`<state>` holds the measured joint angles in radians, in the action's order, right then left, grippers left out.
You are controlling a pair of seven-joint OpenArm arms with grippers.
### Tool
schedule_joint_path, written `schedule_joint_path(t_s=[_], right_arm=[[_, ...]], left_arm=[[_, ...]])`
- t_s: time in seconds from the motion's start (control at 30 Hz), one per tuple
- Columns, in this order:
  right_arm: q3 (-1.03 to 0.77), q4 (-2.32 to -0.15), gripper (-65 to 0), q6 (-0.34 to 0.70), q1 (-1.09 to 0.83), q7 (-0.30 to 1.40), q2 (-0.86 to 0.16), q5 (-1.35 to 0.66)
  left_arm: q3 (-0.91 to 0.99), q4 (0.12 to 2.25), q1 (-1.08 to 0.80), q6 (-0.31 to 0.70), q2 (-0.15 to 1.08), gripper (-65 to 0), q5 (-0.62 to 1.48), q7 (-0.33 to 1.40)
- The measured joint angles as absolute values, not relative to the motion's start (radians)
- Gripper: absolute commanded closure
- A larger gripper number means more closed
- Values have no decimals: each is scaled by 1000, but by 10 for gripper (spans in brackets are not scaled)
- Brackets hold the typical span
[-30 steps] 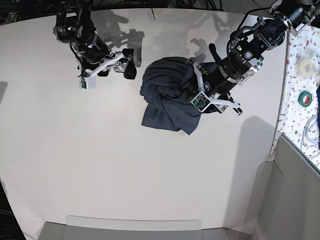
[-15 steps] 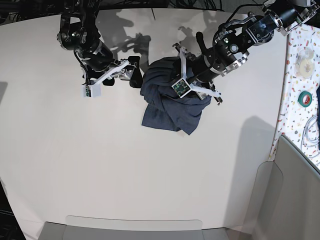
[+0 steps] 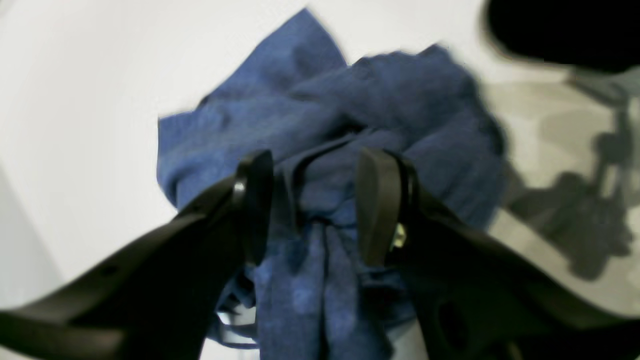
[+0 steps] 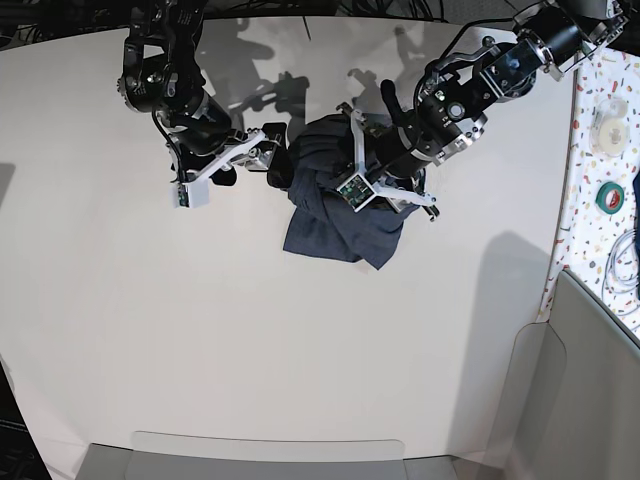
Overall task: Layout the t-shirt on the table in an organized manner, then fold the t-shirt properly
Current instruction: 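Lift the shirt fabric with the left gripper toward the right gripper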
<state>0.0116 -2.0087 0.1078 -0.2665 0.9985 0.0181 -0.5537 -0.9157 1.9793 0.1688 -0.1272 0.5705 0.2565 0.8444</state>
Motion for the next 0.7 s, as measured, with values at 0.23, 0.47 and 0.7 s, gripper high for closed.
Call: schedule_joint_path(t_s=[0.23, 0.47, 0.7], right_arm=[[39, -2009, -571, 108, -269, 999, 19, -553], [39, -2009, -571, 108, -269, 1001, 20, -553], [39, -2009, -571, 107, -268, 1001, 17, -553]], left_arm=[[-916, 1956, 207, -127, 562, -267, 259, 841], [-916, 1917, 221, -123, 554, -267, 105, 834], [-920, 1841, 178, -128, 513, -267, -44, 787]])
